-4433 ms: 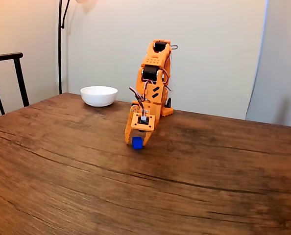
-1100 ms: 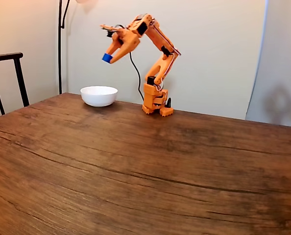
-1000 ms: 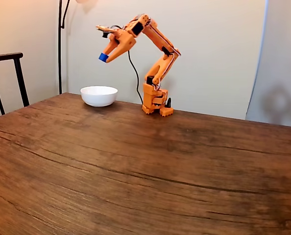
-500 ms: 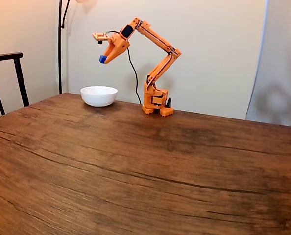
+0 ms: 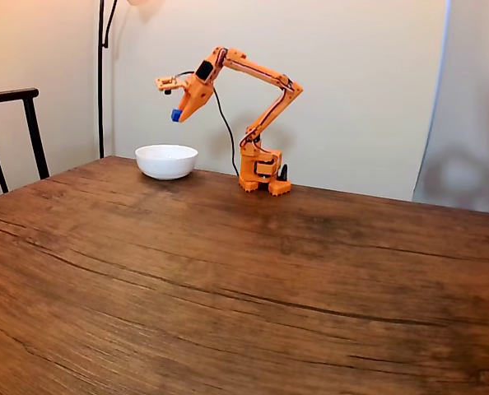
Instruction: Grasp the cube and drop it in the bowl
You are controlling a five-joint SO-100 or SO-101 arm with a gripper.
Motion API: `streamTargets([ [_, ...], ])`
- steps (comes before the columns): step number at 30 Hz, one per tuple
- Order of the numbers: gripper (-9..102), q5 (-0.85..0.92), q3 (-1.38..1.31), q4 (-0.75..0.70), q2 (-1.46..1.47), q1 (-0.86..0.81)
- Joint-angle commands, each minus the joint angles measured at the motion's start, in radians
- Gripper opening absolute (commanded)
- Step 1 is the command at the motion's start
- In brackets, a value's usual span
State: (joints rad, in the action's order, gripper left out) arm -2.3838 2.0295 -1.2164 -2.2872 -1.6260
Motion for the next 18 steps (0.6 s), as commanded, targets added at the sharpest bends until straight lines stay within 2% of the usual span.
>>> streamTargets([
  [1,9,-0.005,0.054,0.100,-0.005,-0.009],
  [8,9,0.008,0.230,0.258,-0.005,0.008],
  [14,10,0.009,0.295,0.270,-0.005,0.014],
  [18,21,0.009,0.290,0.256,-0.005,0.015],
])
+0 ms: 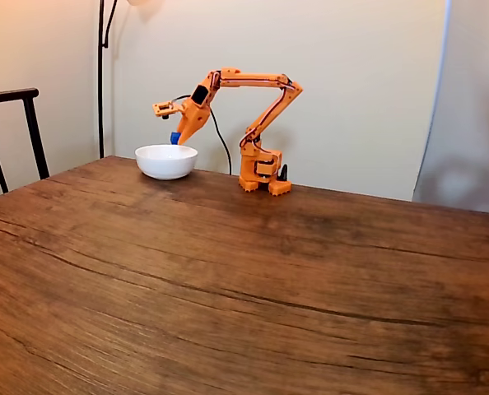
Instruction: Grasp the cube and drop it in the bowl
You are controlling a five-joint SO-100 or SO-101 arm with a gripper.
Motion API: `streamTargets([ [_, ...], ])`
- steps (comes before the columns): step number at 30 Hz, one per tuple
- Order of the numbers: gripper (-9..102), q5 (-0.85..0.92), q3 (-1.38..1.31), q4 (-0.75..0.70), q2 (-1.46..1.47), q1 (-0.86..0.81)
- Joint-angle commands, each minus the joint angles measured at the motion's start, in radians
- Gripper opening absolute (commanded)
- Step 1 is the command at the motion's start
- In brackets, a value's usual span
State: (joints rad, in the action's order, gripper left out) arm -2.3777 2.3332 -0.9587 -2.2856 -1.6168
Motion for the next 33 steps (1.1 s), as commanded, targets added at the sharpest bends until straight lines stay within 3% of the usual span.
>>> streamTargets([
  [1,25,0.003,-0.015,-0.002,-0.006,0.006],
  [6,33,0.003,-0.026,-0.037,-0.008,0.006],
  [20,31,0.054,-0.143,-0.160,-0.023,0.199],
  [28,12,0.066,-0.250,-0.301,-0.028,0.397],
  [33,7,0.178,-0.301,-0.371,-0.028,0.569],
])
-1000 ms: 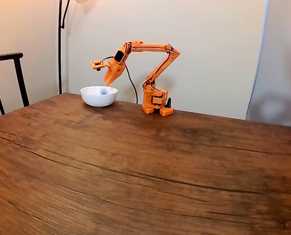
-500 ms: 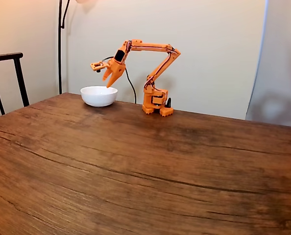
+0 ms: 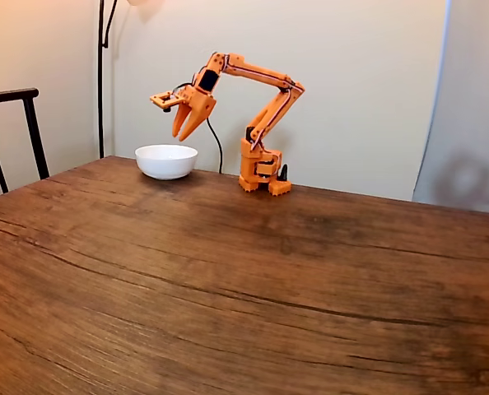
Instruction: Grasp the cube and drop it in the bowl
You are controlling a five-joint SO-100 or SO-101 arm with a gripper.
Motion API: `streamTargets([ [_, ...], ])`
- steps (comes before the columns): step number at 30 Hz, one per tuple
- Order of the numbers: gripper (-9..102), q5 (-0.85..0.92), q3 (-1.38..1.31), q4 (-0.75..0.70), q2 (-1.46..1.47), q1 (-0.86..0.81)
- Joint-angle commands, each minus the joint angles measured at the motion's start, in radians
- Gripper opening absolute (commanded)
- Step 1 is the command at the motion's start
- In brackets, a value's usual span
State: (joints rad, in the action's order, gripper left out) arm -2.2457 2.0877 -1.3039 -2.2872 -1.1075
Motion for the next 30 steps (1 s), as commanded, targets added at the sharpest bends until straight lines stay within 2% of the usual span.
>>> streamTargets([
  [1,7,0.071,-0.063,-0.035,-0.026,0.098],
  [9,7,0.252,-0.094,-0.075,-0.032,0.436],
  [13,7,0.341,-0.089,-0.075,-0.137,0.577],
  [23,6,0.453,0.135,-0.089,-0.578,0.834],
  [26,0,0.476,0.225,-0.084,-0.687,0.876],
  [30,0,0.482,0.324,-0.080,-0.815,0.905],
])
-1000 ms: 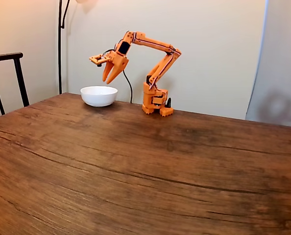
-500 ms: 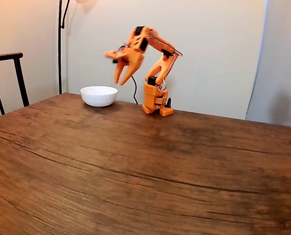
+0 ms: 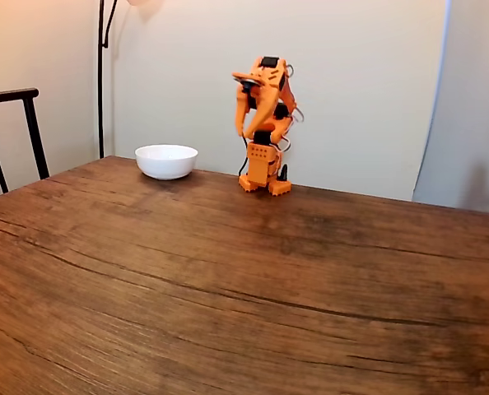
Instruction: Grasp the cube and drop it in the bowl
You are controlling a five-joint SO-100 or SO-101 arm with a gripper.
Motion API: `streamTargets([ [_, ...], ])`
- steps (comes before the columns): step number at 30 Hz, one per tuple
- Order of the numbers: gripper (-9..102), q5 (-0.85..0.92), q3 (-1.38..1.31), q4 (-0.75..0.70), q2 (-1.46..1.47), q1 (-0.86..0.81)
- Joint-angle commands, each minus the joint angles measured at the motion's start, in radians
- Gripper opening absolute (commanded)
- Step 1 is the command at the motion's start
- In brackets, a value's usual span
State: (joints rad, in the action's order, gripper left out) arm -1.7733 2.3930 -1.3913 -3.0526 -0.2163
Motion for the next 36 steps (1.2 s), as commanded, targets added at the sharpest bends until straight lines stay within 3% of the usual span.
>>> streamTargets([
  [1,0,0.009,0.038,0.000,-0.080,0.020],
  [12,0,-0.005,0.285,0.028,-0.273,0.087],
  [28,-1,0.014,0.704,0.357,-0.273,0.135],
  [36,-1,0.014,0.719,0.350,-0.259,0.140],
])
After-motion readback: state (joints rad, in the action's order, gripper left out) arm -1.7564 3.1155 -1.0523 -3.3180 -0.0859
